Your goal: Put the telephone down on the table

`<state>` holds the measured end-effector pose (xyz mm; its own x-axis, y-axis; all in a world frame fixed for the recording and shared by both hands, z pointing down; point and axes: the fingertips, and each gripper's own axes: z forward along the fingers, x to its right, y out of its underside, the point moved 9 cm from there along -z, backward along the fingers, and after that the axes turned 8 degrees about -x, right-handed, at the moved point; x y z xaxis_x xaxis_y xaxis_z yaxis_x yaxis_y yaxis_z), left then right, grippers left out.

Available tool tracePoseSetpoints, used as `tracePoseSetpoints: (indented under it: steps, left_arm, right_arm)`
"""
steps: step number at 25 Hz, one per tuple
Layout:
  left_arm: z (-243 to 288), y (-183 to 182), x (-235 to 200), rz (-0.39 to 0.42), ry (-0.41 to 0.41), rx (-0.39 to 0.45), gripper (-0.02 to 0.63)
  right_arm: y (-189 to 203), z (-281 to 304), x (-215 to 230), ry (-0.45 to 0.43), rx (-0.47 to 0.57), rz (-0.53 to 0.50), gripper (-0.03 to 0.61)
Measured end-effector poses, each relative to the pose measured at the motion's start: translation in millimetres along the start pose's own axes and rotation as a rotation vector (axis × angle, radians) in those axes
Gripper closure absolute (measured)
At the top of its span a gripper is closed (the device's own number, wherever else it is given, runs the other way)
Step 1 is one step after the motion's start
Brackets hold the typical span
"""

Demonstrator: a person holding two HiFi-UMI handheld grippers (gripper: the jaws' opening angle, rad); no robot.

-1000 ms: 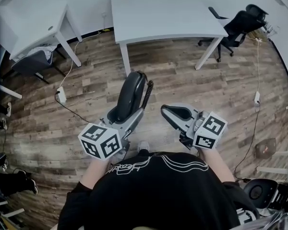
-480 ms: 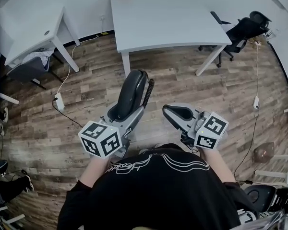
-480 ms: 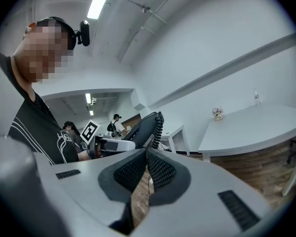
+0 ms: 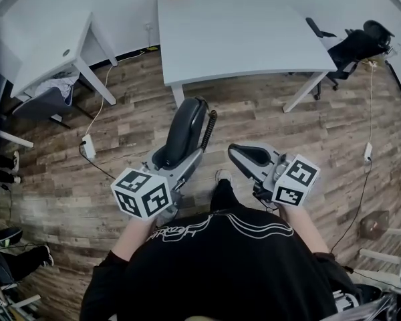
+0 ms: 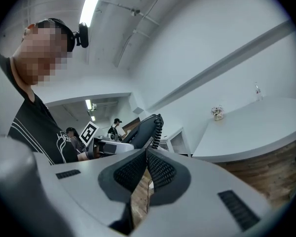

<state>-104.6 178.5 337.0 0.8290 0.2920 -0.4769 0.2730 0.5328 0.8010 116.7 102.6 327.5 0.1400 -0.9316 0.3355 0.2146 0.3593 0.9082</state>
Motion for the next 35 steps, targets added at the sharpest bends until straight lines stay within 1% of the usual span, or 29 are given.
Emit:
tracePoseSetpoints:
  steps: [5,9,12,15,20,25,28,35]
  left_arm:
    - [56.8,-40.2,-24.3,-0.008,-0.026,-0.03,0.333]
    - [116.1,-76.2,-42.2,-0.013,-0.032,-0.052,0.333]
    - [159.6,-98.9,-46.7,-0.007,-0.032,-0.062,0.333]
    - [191.9,-115.5,-45.9,-0.001,-0.031,-0.066,0.333]
    - [221.6,-131.1,-46.7,0.008,-0.046,-0.085,0.333]
    - [233.7,-140.6,-58.4,0.015,-0.044,-0.101,0.333]
    - [243.2,-149.7,-73.2,0.017,-0.034,-0.108,0.333]
    - [269.1,-178.2,-122.7,0.02,-0.012,-0.129,0.333]
  right_arm:
    - [-27.7,8.1,72.4,-0.012,0.007,0.017,0.538]
    - [-52.6,3.6,137.1,0.0,0.018,0.025,0.538]
    - [-63.5,-5.3,180.9,0.009,0.025,0.043,0.538]
    - [-70.0,-12.1,214.9,0.013,0.026,0.057,0.538]
    - [-81.0,-20.0,248.2,0.008,0.051,0.068,0.538]
    - [-84.3,-12.0,262.8,0.012,0.055,0.078,0.538]
    - [-87.5,-1.3,274.0,0.022,0.045,0.087,0.538]
    - [-107.8,34.2,307.9,0.062,0.025,0.103,0.538]
